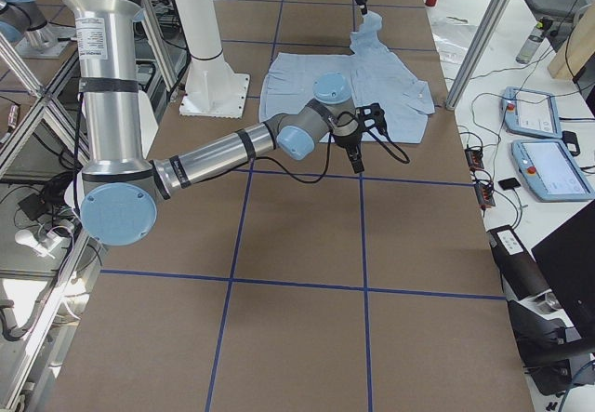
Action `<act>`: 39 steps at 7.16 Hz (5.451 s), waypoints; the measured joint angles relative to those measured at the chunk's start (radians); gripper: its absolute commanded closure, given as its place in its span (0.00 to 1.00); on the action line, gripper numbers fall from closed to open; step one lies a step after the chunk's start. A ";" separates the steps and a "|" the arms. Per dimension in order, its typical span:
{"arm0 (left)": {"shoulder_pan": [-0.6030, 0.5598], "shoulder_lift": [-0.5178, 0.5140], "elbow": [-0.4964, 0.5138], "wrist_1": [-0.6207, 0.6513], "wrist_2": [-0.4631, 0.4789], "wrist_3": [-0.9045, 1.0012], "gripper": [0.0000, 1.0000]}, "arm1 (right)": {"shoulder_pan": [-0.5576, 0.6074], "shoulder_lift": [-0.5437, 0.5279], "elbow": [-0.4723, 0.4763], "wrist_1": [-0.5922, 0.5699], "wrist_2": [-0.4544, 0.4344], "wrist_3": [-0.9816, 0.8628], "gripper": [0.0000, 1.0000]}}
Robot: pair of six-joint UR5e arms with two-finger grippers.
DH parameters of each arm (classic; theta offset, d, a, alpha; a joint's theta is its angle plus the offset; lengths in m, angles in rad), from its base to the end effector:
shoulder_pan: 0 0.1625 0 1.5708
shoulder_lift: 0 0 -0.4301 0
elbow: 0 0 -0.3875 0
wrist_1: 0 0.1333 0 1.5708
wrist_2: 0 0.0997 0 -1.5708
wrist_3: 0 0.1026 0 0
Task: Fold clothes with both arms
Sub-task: 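Carry the held sleeve with the left gripper across the shirt toward the collar, then release the sleeve with the left gripper while the right gripper moves toward the hem, then lower both grippers to the hem corners nearest the robot and grasp them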
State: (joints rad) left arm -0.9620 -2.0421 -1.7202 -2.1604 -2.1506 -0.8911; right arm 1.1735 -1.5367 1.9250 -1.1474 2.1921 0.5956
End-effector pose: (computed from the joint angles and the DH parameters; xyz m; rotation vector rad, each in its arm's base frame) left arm 0.2948 -0.5576 0.2573 0.5113 1.1647 0.1074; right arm -0.1266 -0.4918 0.4307 0.4097 -0.8870 -0.0697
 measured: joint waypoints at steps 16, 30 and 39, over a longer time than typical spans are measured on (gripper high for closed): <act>0.366 -0.155 -0.006 0.229 0.389 -0.067 0.00 | -0.298 0.046 0.089 0.063 -0.195 0.495 0.00; 0.709 0.426 -0.312 0.230 0.553 -0.561 0.34 | -0.914 -0.100 0.293 -0.071 -0.744 0.889 0.00; 0.746 0.443 -0.316 0.234 0.552 -0.558 1.00 | -0.931 -0.100 0.293 -0.068 -0.750 0.899 0.00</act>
State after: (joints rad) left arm -0.2161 -1.5990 -2.0359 -1.9261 -1.5984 -1.4486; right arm 0.2429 -1.6368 2.2175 -1.2154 1.4420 1.4946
